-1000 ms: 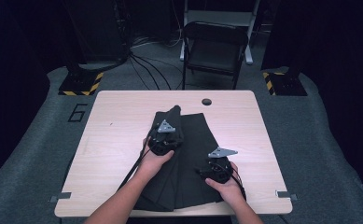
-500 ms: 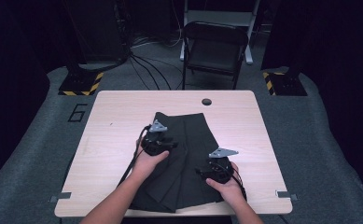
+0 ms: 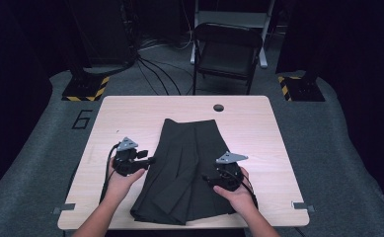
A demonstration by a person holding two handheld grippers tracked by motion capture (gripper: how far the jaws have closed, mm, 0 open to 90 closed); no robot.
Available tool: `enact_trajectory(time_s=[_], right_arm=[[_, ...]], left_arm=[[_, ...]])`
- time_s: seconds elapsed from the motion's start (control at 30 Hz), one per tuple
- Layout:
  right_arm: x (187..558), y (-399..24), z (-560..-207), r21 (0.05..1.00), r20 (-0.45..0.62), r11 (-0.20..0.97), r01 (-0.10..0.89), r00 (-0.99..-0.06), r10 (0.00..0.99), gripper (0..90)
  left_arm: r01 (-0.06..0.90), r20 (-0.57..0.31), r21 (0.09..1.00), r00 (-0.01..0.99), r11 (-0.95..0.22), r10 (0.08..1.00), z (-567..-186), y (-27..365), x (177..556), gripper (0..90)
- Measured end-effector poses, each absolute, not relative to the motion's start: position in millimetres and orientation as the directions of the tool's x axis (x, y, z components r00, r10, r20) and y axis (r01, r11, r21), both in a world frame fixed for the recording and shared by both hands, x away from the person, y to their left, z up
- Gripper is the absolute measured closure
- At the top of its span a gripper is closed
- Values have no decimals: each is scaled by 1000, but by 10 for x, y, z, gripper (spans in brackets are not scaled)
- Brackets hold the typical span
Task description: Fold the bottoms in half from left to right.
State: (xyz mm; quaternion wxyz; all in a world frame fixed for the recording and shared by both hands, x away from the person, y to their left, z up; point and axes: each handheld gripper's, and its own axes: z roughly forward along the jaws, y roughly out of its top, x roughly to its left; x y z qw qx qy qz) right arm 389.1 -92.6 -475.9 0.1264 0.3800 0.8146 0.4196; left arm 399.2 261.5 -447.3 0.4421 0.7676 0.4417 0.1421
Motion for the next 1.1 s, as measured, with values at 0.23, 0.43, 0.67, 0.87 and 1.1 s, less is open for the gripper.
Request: enact_trajectory(time_s=[0.23,0.43,0.67,0.87,1.1], right_arm=[[4039,-647,-4594,793,86,376,480,-699,710,305],[4247,-367,-4589,771,63,409,489,-697,714,288],[4326,-241,-4749,716,26,474,513,-697,716,294],[4188,-434,-4808,702,11,500,508,-709,705,314],[4081,-773,-4917,690,38,474,547,-680,732,316]], left_arm=[[558,-199,814,531,-163,824,-4603,2837,3856,503],[566,-216,812,520,-143,827,-4713,2885,3821,486],[566,-192,806,525,-173,829,-4752,2936,3798,486],[566,-199,810,511,-153,836,-4771,2954,3798,483],[577,-199,798,523,-172,828,-4803,2894,3808,471]])
